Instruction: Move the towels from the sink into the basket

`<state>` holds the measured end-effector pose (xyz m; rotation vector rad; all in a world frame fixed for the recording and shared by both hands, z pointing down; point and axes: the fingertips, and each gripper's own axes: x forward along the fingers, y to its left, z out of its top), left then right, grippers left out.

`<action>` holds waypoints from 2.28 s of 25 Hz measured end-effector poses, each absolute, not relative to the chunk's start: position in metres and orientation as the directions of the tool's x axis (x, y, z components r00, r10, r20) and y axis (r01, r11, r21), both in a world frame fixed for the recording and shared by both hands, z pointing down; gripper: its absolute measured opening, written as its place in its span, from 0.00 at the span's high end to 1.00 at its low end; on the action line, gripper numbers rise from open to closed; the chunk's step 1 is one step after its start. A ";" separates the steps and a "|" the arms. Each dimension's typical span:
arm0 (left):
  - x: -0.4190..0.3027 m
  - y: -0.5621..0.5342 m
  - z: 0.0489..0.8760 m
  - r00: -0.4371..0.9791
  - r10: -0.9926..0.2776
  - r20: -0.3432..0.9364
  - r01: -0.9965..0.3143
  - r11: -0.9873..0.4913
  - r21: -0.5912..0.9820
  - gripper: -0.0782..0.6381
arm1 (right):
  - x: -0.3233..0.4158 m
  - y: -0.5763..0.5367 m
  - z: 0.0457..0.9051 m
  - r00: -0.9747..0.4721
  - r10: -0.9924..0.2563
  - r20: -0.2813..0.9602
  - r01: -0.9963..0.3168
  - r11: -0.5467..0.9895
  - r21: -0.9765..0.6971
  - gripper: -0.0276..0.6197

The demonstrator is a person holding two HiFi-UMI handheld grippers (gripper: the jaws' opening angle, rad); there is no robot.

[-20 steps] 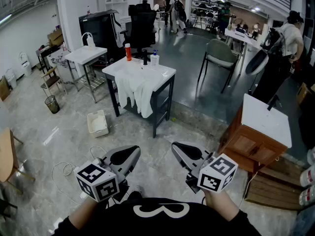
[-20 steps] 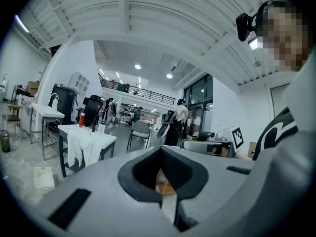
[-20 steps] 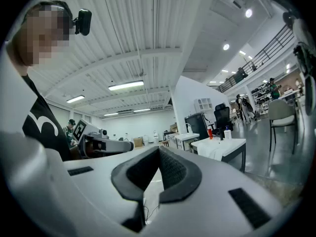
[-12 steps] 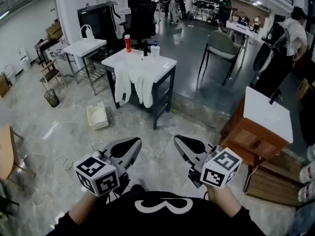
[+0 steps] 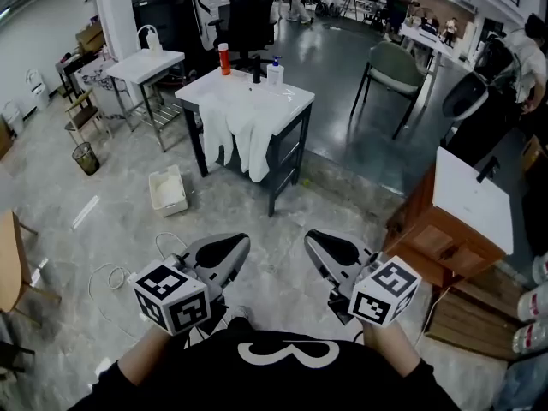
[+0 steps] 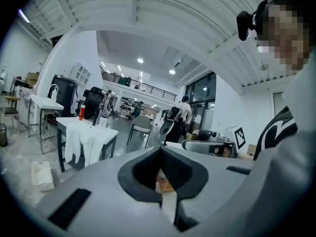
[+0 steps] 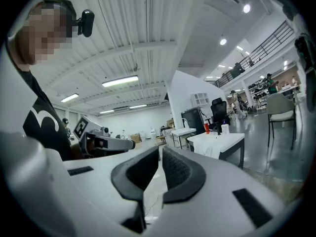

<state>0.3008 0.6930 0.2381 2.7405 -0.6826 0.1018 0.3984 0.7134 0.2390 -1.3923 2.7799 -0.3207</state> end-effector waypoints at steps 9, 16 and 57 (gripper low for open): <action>0.287 0.600 0.262 0.887 -0.417 0.200 -0.461 -0.827 0.321 0.88 | 0.381 0.622 0.267 -0.579 -0.806 0.121 -0.803 0.537 -0.259 0.71; 0.257 0.519 0.267 0.878 -0.443 0.181 -0.479 -0.805 0.351 0.88 | 0.362 0.544 0.282 -0.545 -0.822 0.167 -0.830 0.501 -0.243 0.58; 0.263 0.082 0.365 0.836 -0.455 0.307 -0.548 -0.709 0.444 0.88 | 0.416 0.097 0.397 -0.419 -0.816 0.398 -0.907 0.359 -0.219 0.52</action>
